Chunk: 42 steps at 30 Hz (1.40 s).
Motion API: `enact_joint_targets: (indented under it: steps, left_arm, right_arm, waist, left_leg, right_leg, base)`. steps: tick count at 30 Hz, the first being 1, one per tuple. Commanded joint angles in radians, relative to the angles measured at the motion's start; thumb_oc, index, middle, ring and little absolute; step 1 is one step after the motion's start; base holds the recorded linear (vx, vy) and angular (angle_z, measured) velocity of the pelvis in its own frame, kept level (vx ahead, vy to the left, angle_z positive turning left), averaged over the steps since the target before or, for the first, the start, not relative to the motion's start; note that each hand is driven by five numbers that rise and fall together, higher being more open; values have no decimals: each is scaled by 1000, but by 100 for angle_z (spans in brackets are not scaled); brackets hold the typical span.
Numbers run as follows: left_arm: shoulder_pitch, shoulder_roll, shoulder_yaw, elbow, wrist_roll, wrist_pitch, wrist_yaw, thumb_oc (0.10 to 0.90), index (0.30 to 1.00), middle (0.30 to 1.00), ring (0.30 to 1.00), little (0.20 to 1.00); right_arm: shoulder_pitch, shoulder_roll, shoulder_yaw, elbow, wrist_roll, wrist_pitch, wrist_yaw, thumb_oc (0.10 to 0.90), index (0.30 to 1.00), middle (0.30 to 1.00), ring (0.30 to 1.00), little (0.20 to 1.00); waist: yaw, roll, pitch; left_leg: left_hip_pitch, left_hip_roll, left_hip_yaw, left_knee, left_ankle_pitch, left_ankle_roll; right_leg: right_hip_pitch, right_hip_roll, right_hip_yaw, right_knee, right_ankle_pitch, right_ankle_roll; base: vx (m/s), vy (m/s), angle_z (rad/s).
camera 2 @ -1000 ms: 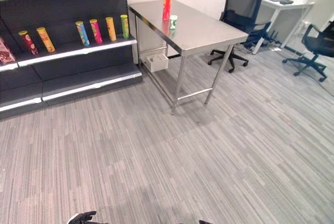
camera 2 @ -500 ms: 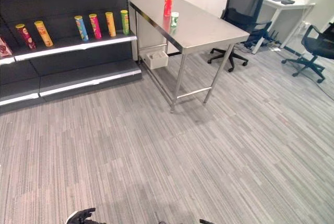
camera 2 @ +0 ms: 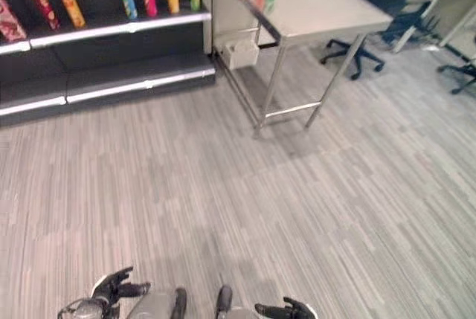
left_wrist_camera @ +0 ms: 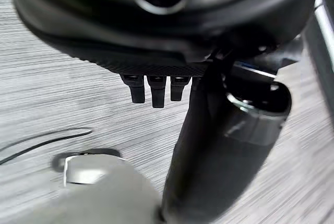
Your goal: Put the goods on the table back onto the shelves and tidy them up.
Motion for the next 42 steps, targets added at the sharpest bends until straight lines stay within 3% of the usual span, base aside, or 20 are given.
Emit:
enact_joint_targets:
  steps: [1,4,6,7,9,13,14,16,17,18,19,20,22,24,28,32,34,36,41,42]
  left_arm:
    - [46,-3,-54,20,-5,-12,6,800,900,900,900,900]
    - [41,-3,-59,34,20,-13,7,800,900,900,900,900]
    - [51,-1,-50,39,20,-11,4,800,900,900,900,900]
    - [67,-2,-36,41,23,-15,5,800,900,900,900,900]
    - [77,2,-26,53,31,-15,3,800,900,900,900,900]
    - [75,15,-18,55,39,-10,-4,800,900,900,900,900]
    - [68,20,-24,37,33,-8,-7,800,900,900,900,900]
    - [56,27,-35,21,37,-8,-5,800,900,900,900,900]
    - [54,31,-38,21,44,-5,-5,800,900,900,900,900]
    - [47,35,-44,10,46,-7,-3,800,900,900,900,900]
    - [47,35,-44,10,46,-7,-3,800,900,900,900,900]
    - [31,39,-51,0,44,-12,-1,800,900,900,900,900]
    - [21,40,-63,-3,53,-17,5,800,900,900,900,900]
    - [13,41,-62,-8,56,-20,9,800,900,900,900,900]
    - [0,39,-54,-1,66,-27,14,800,900,900,900,900]
    - [19,25,-57,-5,89,-31,8,800,900,900,900,900]
    - [25,16,-68,-13,80,-31,4,800,900,900,900,900]
    - [29,14,-71,-21,74,-31,1,800,900,900,900,900]
    - [33,5,-80,-32,45,-28,-3,800,900,900,900,900]
    - [38,8,-84,-40,40,-24,-6,800,900,900,900,900]
  right_arm:
    - [26,-65,14,-58,35,-32,-13,800,900,900,900,900]
    - [4,-69,24,-45,23,-35,-25,800,900,900,900,900]
    - [0,-65,28,-37,16,-32,-18,800,900,900,900,900]
    - [6,-62,28,-35,2,-28,-11,800,900,900,900,900]
    - [9,-55,34,-33,-12,-23,-1,800,900,900,900,900]
    - [7,-41,31,-22,-39,-14,17,800,900,900,900,900]
    - [4,-44,14,-29,-25,-15,15,800,900,900,900,900]
    - [-3,-45,-3,-43,-7,-16,7,800,900,900,900,900]
    - [-2,-43,-4,-48,-8,-16,6,800,900,900,900,900]
    - [4,-37,-8,-54,-1,-18,2,800,900,900,900,900]
    - [3,-37,-8,-54,-1,-18,2,800,900,900,900,900]
    - [4,-39,-10,-65,6,-21,1,800,900,900,900,900]
    - [0,-43,-8,-82,8,-22,-4,800,900,900,900,900]
    - [1,-43,-5,-92,10,-21,-6,800,900,900,900,900]
    - [0,-39,-3,-78,5,-19,-5,800,900,900,900,900]
    - [19,-47,9,-64,-19,-19,8,800,900,900,900,900]
    - [26,-62,13,-52,-21,-20,14,800,900,900,900,900]
    - [26,-66,14,-52,-21,-18,14,800,900,900,900,900]
    - [26,-82,28,-68,-5,-25,18,800,900,900,900,900]
    - [24,-86,22,-78,9,-25,14,800,900,900,900,900]
  waist:
    - [-16,17,-54]
    - [19,48,-73]
    - [27,52,-95]
    - [36,58,-120]
    - [48,40,-147]
    - [64,-1,-185]
    - [50,3,-171]
    - [22,17,-137]
    - [18,34,-133]
    - [0,57,-114]
    - [-1,60,-116]
    - [-20,63,-101]
    - [-38,62,-84]
    - [-57,47,-75]
    - [-81,27,-66]
    - [-89,10,-95]
    - [-98,24,-117]
    - [-99,29,-121]
    - [-95,42,-123]
    - [-87,32,-98]
  left_leg:
    - [76,55,17,-391,42,53]
    - [-3,104,126,-737,185,26]
    - [15,105,141,-755,176,33]
    - [27,96,133,-746,220,36]
    - [48,79,139,-736,219,51]
    - [115,16,171,-701,132,113]
    - [150,-13,175,-689,96,147]
    - [218,-38,174,-702,62,183]
    - [245,-32,174,-712,49,188]
    - [310,-26,167,-736,22,189]
    - [308,-24,166,-736,23,189]
    - [347,-25,155,-742,0,179]
    - [383,-24,148,-748,-26,166]
    - [420,-32,127,-754,-51,152]
    - [478,-39,103,-755,-95,135]
    - [559,-28,71,-755,-168,117]
    - [593,27,53,-747,-176,95]
    - [587,40,47,-729,-180,91]
    - [490,90,27,-461,-78,28]
    - [384,96,17,-236,15,14]
  right_leg:
    - [116,-12,7,-44,-80,126]
    - [163,8,35,-44,-151,145]
    - [170,12,49,-44,-154,153]
    - [199,7,74,-44,-179,165]
    - [226,-30,89,-44,-188,182]
    - [167,-136,102,175,-126,254]
    - [81,-165,120,378,-2,266]
    - [0,-193,116,575,134,262]
    - [-29,-196,100,626,143,258]
    - [-117,-230,44,688,86,239]
    - [-117,-227,41,685,89,237]
    - [-144,-237,-19,566,21,221]
    - [-176,-218,-56,395,1,220]
    - [-185,-186,-39,177,53,242]
    - [-258,-162,-4,-9,156,289]
    - [-246,-164,-30,-44,208,286]
    - [-210,-135,-29,-28,197,266]
    - [-200,-128,-33,-26,189,261]
    - [-114,-72,-48,-33,96,192]
    - [-70,-66,-52,-33,62,160]
  base:
    - [333,70,-18]
    - [438,134,12]
    - [356,148,-29]
    - [679,348,-92]
    - [539,293,-107]
    - [353,251,-36]
    - [261,336,-28]
    - [207,297,6]
    - [301,269,41]
    - [229,174,47]
    - [381,109,0]
    - [276,-27,5]
    - [322,-93,21]
    - [246,-119,16]
    - [300,-103,25]
    - [442,-183,65]
    - [537,-331,28]
    - [223,-186,25]
    - [225,-244,0]
    - [90,-165,-5]
